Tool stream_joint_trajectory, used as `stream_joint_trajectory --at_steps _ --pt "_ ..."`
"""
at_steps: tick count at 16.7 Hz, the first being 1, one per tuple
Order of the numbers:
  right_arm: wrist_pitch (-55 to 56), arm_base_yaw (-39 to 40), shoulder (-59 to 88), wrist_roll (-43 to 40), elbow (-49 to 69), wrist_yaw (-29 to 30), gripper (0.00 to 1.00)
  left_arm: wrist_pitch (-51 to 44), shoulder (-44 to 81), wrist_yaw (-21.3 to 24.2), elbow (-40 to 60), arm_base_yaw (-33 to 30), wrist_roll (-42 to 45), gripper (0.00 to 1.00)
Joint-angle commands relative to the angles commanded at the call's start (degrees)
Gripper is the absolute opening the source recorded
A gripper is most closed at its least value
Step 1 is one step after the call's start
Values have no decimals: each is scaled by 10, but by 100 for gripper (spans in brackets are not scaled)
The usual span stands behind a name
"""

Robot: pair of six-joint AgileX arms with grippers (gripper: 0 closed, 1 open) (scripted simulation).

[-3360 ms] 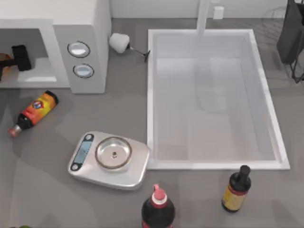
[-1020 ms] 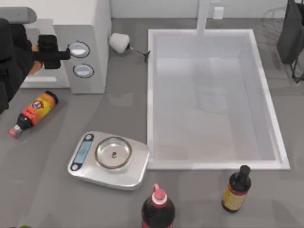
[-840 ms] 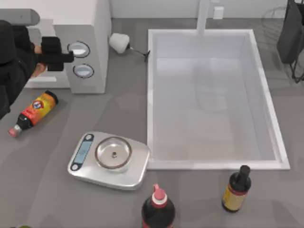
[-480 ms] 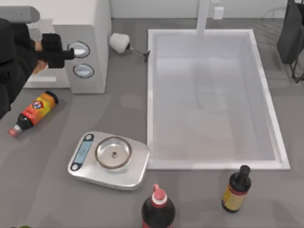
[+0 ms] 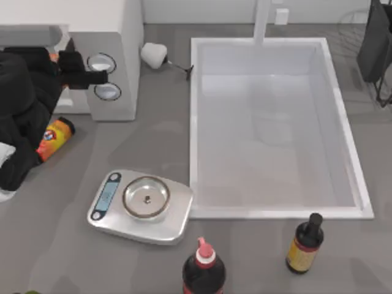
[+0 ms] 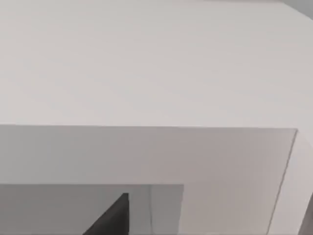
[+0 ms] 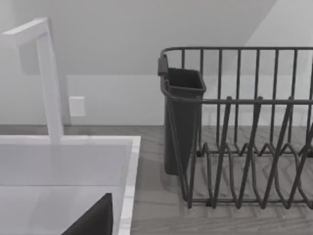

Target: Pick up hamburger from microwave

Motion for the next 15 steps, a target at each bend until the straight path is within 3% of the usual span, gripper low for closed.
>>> stream_joint_trajectory --at_steps 4,10,15 --pt "0 0 0 0 0 0 100 91 100 -19 -56 -6 4 0" --pt "0 0 0 0 0 0 100 105 126 -29 -74 -8 7 0" --pt "0 0 0 0 0 0 100 105 126 -29 -74 -8 7 38"
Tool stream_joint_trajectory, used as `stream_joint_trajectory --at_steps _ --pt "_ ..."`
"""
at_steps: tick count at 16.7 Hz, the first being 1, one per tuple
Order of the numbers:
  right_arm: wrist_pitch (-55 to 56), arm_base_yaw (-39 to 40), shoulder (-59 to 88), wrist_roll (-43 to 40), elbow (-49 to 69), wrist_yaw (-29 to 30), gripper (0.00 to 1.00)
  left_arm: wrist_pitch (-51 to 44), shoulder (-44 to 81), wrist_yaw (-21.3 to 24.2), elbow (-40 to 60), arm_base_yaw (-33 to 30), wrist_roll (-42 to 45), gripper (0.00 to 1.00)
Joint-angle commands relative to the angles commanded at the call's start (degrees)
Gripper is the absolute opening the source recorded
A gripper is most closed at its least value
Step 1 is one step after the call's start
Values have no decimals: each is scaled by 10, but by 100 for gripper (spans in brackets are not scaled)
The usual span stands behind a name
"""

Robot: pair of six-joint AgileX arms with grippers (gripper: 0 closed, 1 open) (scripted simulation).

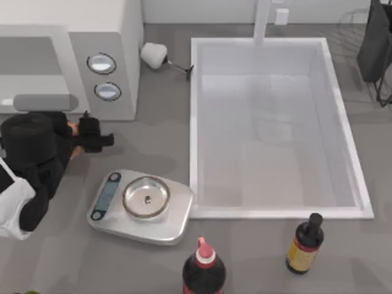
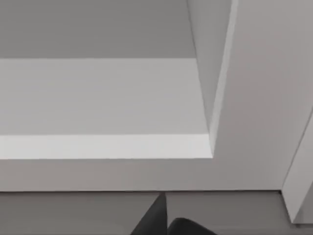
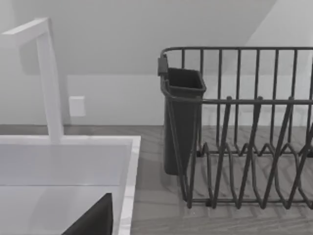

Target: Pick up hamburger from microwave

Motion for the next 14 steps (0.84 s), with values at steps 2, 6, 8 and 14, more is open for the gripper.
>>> stream_joint_trajectory --at_steps 2,6,8,14 --pt "0 0 0 0 0 0 100 0 0 0 0 0 0 53" --pt "0 0 0 0 0 0 100 0 0 0 0 0 0 83" --pt "0 0 0 0 0 0 100 0 0 0 0 0 0 98" --pt "0 0 0 0 0 0 100 0 0 0 0 0 0 100"
